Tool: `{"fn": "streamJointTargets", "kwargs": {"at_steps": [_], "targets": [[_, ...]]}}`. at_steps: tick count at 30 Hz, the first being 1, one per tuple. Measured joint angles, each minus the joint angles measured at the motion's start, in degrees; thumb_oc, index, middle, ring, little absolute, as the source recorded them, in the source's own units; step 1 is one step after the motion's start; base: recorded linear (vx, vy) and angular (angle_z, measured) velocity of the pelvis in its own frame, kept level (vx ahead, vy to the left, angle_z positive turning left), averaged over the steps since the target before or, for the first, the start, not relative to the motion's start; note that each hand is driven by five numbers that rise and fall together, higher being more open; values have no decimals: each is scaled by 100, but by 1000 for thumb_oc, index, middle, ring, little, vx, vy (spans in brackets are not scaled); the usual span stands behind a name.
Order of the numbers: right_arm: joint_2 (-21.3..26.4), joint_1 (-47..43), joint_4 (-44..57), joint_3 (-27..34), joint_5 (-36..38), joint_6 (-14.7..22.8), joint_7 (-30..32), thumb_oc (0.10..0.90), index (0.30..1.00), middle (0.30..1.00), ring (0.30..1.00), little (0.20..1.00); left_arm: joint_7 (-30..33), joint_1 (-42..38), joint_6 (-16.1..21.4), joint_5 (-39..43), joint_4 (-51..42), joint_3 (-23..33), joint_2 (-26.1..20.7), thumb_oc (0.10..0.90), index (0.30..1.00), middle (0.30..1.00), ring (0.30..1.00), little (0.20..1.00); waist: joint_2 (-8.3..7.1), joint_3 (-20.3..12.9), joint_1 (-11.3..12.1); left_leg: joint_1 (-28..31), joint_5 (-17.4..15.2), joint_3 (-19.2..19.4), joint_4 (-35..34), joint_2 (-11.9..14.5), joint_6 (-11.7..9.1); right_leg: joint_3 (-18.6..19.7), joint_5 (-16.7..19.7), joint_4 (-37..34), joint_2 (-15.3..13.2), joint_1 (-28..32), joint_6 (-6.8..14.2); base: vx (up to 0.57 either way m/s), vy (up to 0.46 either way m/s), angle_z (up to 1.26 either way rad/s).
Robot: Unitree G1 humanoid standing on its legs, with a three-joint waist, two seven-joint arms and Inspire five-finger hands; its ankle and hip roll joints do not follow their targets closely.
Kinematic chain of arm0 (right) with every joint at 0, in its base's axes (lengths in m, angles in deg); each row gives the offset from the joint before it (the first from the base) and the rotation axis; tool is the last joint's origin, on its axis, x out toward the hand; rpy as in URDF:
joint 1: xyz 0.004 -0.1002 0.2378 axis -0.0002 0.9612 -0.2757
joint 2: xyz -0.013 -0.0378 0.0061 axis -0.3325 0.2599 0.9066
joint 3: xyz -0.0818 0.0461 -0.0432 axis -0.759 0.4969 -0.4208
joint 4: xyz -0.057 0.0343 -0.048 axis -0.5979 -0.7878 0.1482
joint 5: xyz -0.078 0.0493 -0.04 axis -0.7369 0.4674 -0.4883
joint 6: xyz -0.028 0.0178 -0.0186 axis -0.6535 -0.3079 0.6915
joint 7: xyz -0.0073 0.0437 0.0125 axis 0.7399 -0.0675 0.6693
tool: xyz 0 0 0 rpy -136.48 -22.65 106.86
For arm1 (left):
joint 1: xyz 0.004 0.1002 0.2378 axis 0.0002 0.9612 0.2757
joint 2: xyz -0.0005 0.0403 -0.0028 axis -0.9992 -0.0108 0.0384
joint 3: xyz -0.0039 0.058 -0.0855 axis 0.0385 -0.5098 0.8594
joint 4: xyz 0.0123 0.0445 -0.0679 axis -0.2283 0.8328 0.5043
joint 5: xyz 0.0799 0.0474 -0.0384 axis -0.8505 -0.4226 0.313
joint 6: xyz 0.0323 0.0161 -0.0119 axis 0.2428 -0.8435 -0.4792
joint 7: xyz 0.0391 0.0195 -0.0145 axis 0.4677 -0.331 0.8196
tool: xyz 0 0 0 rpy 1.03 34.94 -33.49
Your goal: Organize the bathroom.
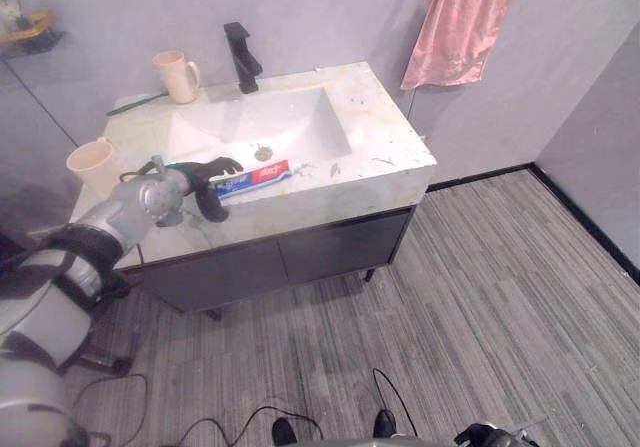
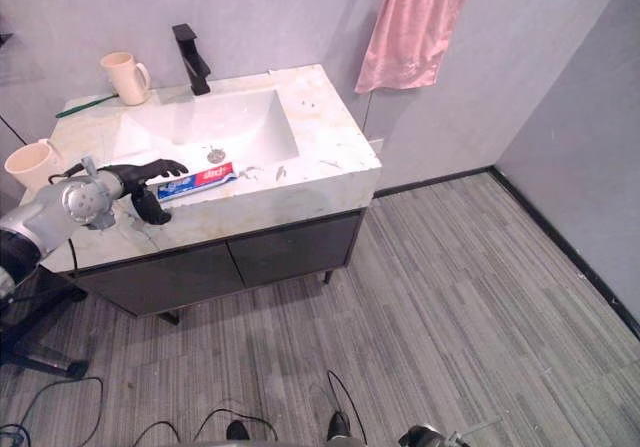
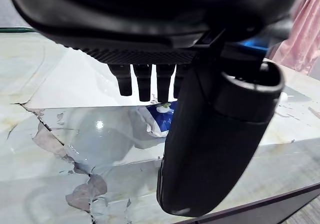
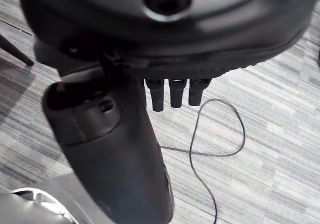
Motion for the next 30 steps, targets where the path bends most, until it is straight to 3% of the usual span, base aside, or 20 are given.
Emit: {"fn": "streamJointTargets", "kwargs": {"at_steps": [30], "targets": [[-1,4,3,-4,-23,-108,-15,800,900,900,900,900,271,46,227,-228,-10,0,1,800,900,900,900,900,0,56,23,1,3,0,0,2,4,-2,1,-2,-1,2,2,0,0,0]]}}
